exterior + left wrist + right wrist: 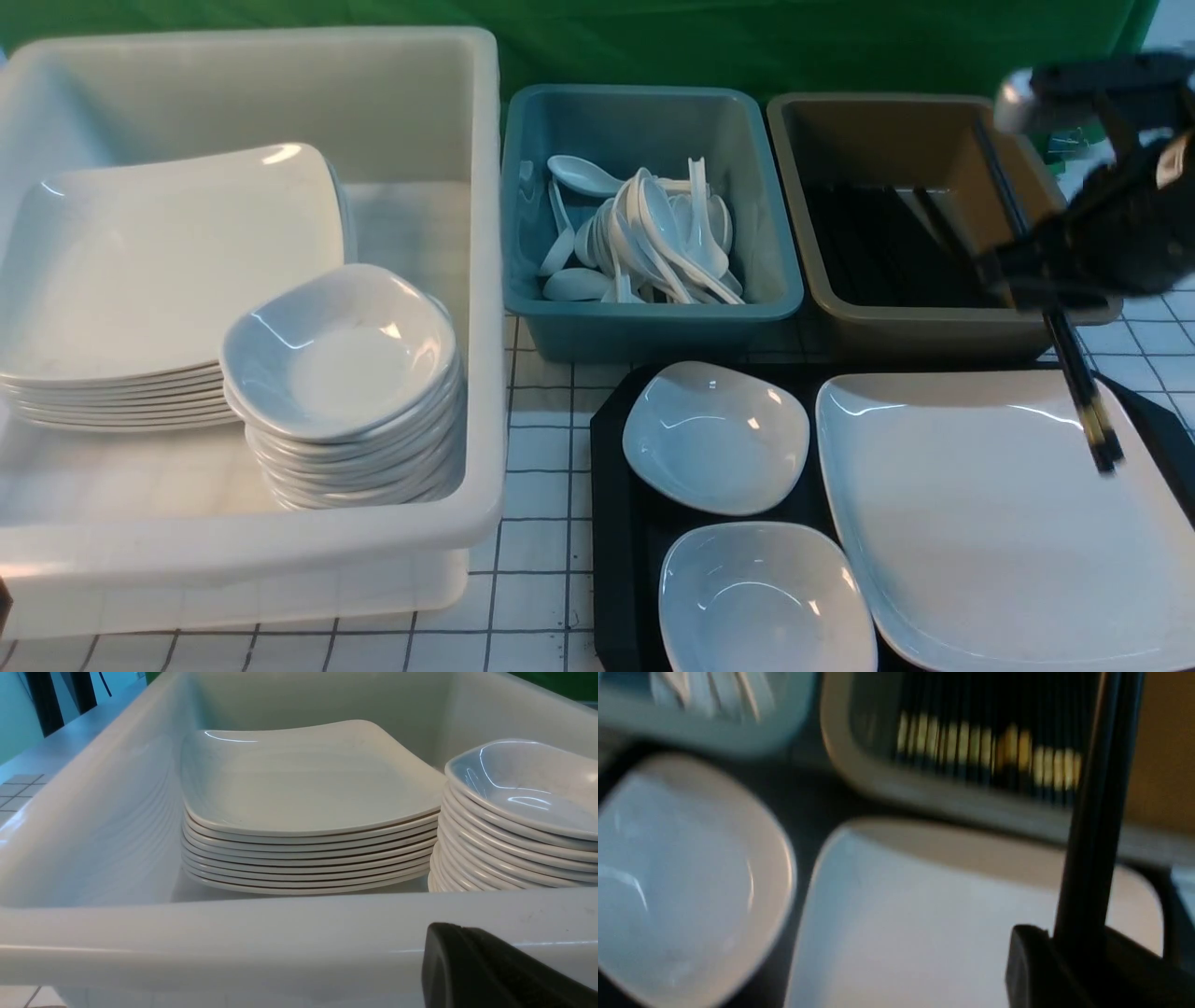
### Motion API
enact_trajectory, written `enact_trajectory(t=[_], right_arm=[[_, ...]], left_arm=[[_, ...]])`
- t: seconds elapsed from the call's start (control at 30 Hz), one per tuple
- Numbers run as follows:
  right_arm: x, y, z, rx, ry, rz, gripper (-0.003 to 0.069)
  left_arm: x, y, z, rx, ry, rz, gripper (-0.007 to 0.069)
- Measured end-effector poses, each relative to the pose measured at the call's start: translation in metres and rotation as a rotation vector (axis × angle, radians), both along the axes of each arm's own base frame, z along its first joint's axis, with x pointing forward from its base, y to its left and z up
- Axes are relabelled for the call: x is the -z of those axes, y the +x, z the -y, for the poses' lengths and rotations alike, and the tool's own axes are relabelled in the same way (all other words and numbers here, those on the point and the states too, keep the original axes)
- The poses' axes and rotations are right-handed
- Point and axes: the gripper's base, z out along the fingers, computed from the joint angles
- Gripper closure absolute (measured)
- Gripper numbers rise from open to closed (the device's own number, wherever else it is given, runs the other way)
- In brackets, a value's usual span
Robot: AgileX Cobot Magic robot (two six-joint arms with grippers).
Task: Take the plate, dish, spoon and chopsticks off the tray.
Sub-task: Use the right arm to put the chopsticks into the small storage box on the right
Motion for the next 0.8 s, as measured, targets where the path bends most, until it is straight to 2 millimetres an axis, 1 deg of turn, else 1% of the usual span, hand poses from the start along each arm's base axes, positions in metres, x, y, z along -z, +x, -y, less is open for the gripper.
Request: enact_trajectory(t=[0.03, 0.1, 0.17, 0.27, 0.3, 0.37, 0.4, 0.43, 0.47, 0.5, 0.53, 0.57, 0.6, 0.67, 0.8], right_arm=[[-0.010, 0.013, -0.003, -0.004, 0.016, 0.068, 0.0540], [-0.012, 0.037, -0.010, -0.010, 0.032, 0.148, 0.0540], [-0.010, 0.059, -0.016, -0.019, 0.042, 0.221, 0.0540], [0.003, 0.091, -0.023, -0.029, 0.053, 0.307, 0.0540], [0.004, 0.096, -0.023, -0.030, 0.058, 0.329, 0.0540], [0.025, 0.118, -0.022, -0.021, 0.064, 0.363, 0.0540], [0.028, 0.119, -0.022, -0.019, 0.065, 0.363, 0.0540], [0.041, 0.128, -0.018, 0.007, 0.083, 0.358, 0.0540], [0.051, 0.132, -0.016, 0.038, 0.103, 0.339, 0.0540], [0.060, 0.136, -0.013, 0.075, 0.126, 0.313, 0.0538], [0.064, 0.137, -0.012, 0.090, 0.135, 0.300, 0.0536], [0.076, 0.139, -0.010, 0.145, 0.169, 0.254, 0.0531], [0.084, 0.140, -0.009, 0.174, 0.181, 0.223, 0.0521], [0.091, 0.140, -0.008, 0.203, 0.189, 0.179, 0.0498], [0.092, 0.136, -0.007, 0.225, 0.184, 0.135, 0.0413]], left_arm=[[0.000, 0.000, 0.000, 0.000, 0.000, 0.000, 0.0620], [0.000, 0.000, 0.000, 0.000, 0.000, 0.000, 0.0620], [0.000, 0.000, 0.000, 0.000, 0.000, 0.000, 0.0620], [0.000, 0.000, 0.000, 0.000, 0.000, 0.000, 0.0620], [0.000, 0.000, 0.000, 0.000, 0.000, 0.000, 0.0620], [0.000, 0.000, 0.000, 0.000, 0.000, 0.000, 0.0620], [0.000, 0.000, 0.000, 0.000, 0.000, 0.000, 0.0620], [0.000, 0.000, 0.000, 0.000, 0.000, 0.000, 0.0620], [0.000, 0.000, 0.000, 0.000, 0.000, 0.000, 0.0620], [0.000, 0.000, 0.000, 0.000, 0.000, 0.000, 0.0620], [0.000, 0.000, 0.000, 0.000, 0.000, 0.000, 0.0620], [0.000, 0.000, 0.000, 0.000, 0.000, 0.000, 0.0620], [0.000, 0.000, 0.000, 0.000, 0.000, 0.000, 0.0620], [0.000, 0.000, 0.000, 0.000, 0.000, 0.000, 0.0620], [0.000, 0.000, 0.000, 0.000, 0.000, 0.000, 0.0620]])
